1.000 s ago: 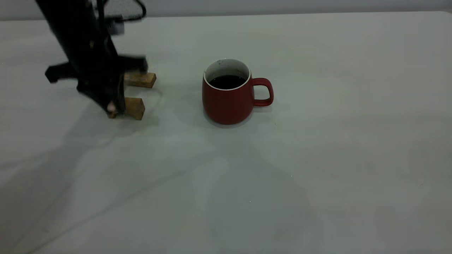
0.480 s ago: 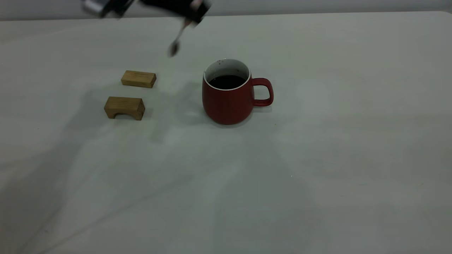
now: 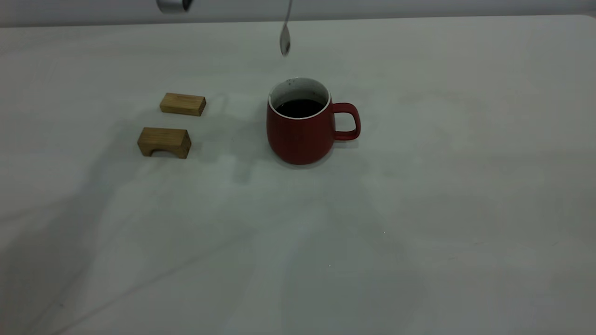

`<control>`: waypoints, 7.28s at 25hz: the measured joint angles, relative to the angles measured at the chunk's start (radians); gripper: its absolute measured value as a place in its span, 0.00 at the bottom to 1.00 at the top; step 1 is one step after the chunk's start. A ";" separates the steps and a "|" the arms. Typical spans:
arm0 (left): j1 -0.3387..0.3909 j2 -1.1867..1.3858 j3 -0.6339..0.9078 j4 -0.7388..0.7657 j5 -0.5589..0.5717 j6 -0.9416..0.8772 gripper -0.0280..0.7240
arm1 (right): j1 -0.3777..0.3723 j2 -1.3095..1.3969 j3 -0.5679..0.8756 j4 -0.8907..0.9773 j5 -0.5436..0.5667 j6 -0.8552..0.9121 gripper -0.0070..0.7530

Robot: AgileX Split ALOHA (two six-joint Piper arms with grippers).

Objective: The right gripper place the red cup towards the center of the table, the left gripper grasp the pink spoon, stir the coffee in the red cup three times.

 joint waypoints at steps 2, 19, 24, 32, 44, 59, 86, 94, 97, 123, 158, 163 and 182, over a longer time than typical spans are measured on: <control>-0.006 0.030 0.000 -0.015 0.002 -0.001 0.26 | 0.000 0.000 0.000 0.000 0.000 0.000 0.79; -0.025 0.193 -0.001 -0.021 -0.189 0.043 0.26 | 0.000 0.000 0.000 0.000 0.000 0.000 0.79; -0.038 0.213 -0.002 -0.094 -0.207 0.130 0.26 | 0.000 0.000 0.000 0.000 0.000 0.000 0.79; -0.048 0.245 -0.004 -0.075 -0.084 0.020 0.26 | 0.000 0.000 0.000 0.000 0.000 0.000 0.79; -0.048 0.223 -0.063 0.034 -0.183 0.114 0.26 | 0.000 0.000 0.000 0.000 0.000 0.000 0.79; -0.048 0.198 -0.069 0.168 -0.192 0.030 0.26 | 0.000 0.000 0.000 0.001 0.000 0.000 0.79; -0.046 0.284 -0.169 0.082 -0.103 0.147 0.26 | 0.000 0.000 0.000 0.001 0.000 0.000 0.79; -0.050 0.294 -0.169 0.178 0.009 -0.010 0.26 | 0.000 0.000 0.000 0.001 0.000 0.000 0.79; -0.050 0.285 -0.170 0.234 -0.041 -0.020 0.26 | 0.000 0.000 0.000 0.001 0.000 0.000 0.79; -0.050 0.149 -0.485 0.855 0.071 0.043 0.61 | 0.000 0.000 0.000 0.001 0.000 0.000 0.79; 0.173 -1.634 0.927 1.224 0.067 0.937 0.61 | 0.000 0.000 0.000 0.001 0.000 0.000 0.79; 0.233 -1.905 1.028 1.223 0.036 0.939 0.61 | 0.000 0.000 0.000 0.001 0.000 0.000 0.79; 0.233 -2.263 1.107 1.292 0.033 0.891 0.61 | 0.000 0.000 0.000 0.001 0.000 0.000 0.79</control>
